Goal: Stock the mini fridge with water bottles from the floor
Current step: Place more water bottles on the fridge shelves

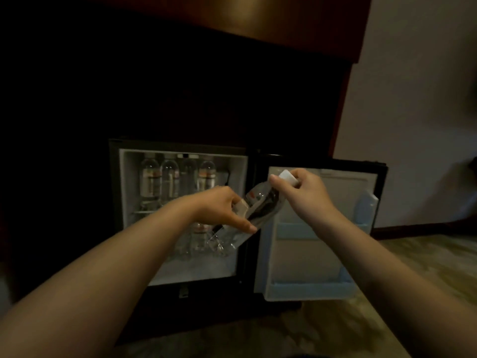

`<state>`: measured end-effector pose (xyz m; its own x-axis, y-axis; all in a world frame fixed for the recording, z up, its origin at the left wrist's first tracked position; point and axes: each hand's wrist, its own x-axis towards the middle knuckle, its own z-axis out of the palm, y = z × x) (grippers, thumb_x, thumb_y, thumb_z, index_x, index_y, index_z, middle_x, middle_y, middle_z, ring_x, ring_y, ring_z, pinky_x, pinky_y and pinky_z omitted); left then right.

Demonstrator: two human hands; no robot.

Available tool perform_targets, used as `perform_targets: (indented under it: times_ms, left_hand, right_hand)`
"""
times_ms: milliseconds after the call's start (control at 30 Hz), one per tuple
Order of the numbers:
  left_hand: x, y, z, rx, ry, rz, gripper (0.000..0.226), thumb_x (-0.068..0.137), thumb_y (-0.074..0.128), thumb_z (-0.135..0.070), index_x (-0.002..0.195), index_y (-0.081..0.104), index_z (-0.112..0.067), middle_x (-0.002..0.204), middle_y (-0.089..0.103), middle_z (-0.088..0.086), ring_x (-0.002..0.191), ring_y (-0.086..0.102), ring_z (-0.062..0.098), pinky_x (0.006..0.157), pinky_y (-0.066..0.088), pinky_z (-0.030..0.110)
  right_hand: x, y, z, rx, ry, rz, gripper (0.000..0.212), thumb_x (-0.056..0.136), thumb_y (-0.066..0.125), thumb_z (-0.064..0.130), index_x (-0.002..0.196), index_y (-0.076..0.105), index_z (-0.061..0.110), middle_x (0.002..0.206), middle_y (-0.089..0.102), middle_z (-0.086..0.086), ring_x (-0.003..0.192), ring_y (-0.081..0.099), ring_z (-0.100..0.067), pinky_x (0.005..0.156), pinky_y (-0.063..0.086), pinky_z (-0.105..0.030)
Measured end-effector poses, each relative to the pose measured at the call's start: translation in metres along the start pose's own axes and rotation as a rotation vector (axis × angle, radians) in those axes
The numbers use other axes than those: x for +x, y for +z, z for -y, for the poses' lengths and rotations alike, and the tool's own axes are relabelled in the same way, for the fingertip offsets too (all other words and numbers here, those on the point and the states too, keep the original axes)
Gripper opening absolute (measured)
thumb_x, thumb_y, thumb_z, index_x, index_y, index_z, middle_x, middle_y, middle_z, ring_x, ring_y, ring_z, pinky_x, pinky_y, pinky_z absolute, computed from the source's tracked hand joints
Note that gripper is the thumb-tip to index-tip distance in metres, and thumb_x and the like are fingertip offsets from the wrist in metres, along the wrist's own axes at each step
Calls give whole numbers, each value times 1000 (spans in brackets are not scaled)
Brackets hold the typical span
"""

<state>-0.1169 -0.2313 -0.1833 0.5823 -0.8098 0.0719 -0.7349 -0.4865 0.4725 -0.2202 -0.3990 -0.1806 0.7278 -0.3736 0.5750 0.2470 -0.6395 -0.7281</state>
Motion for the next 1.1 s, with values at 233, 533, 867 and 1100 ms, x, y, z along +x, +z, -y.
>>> perform_targets:
  times_ms: [233, 533, 867, 1100]
  left_hand:
    - [9, -33, 64, -121, -39, -178, 67, 47, 66, -73, 88, 68, -20, 72, 64, -5, 64, 57, 9, 61, 46, 25]
    - [35, -39, 128, -315, -98, -329, 13, 67, 74, -49, 72, 66, -40, 72, 69, -20, 66, 63, -8, 60, 44, 16]
    - [68, -15, 141, -600, -65, -408, 39, 80, 66, -40, 114, 57, -23, 98, 65, -14, 90, 64, 4, 69, 46, 15]
    - [101, 16, 148, -737, -58, -588, 36, 86, 64, -21, 120, 52, -18, 103, 63, -6, 92, 61, 2, 70, 51, 8]
  right_hand:
    - [61, 63, 15, 38, -59, 128, 15, 86, 63, 30, 94, 54, 22, 78, 54, 0, 72, 54, -19, 67, 48, -40]
    - [93, 138, -9, 199, -6, 346, 32, 84, 65, 35, 112, 49, 35, 94, 57, 21, 90, 58, -1, 69, 45, -21]
    - [123, 171, -34, 250, -100, 282, 31, 82, 69, 25, 110, 55, 27, 103, 65, 7, 98, 63, -12, 74, 48, -18]
    - [133, 181, -67, 170, -171, 217, 36, 84, 67, 19, 114, 52, 33, 104, 64, 15, 97, 61, 2, 78, 45, -10]
